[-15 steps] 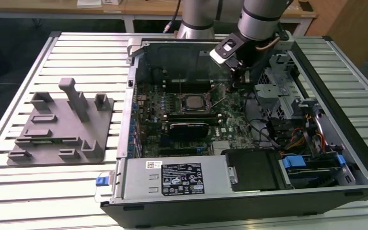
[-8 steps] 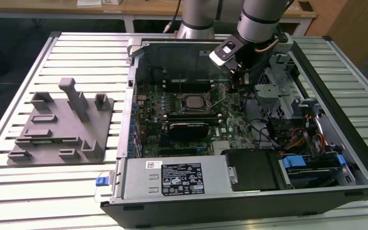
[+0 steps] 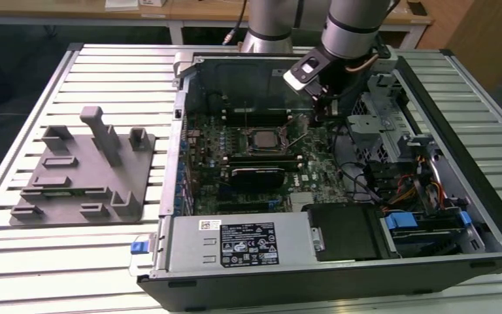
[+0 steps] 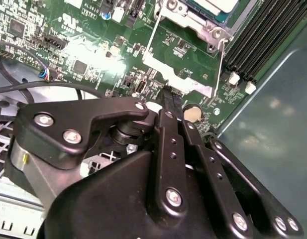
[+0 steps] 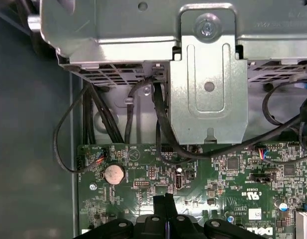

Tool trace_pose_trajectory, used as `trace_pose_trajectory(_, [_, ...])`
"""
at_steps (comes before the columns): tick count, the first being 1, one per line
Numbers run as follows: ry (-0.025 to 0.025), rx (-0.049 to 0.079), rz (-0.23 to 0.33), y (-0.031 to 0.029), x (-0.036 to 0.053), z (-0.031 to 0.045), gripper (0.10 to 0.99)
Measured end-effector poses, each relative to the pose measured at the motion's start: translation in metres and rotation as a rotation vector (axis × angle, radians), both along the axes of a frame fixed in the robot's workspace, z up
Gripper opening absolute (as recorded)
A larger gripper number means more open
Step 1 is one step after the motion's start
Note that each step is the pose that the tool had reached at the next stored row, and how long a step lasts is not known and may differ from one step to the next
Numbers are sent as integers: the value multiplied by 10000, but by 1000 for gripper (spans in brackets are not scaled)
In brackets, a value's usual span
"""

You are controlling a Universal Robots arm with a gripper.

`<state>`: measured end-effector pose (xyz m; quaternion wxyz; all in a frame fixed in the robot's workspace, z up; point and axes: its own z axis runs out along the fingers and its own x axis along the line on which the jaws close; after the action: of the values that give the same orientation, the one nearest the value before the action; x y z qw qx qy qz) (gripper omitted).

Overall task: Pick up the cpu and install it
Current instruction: 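Close the cpu cover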

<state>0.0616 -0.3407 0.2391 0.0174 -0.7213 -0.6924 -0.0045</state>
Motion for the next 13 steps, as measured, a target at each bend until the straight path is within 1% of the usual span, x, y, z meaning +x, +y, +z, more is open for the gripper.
trace_pose_trajectory(13, [0, 1, -2, 0, -224, -28, 106])
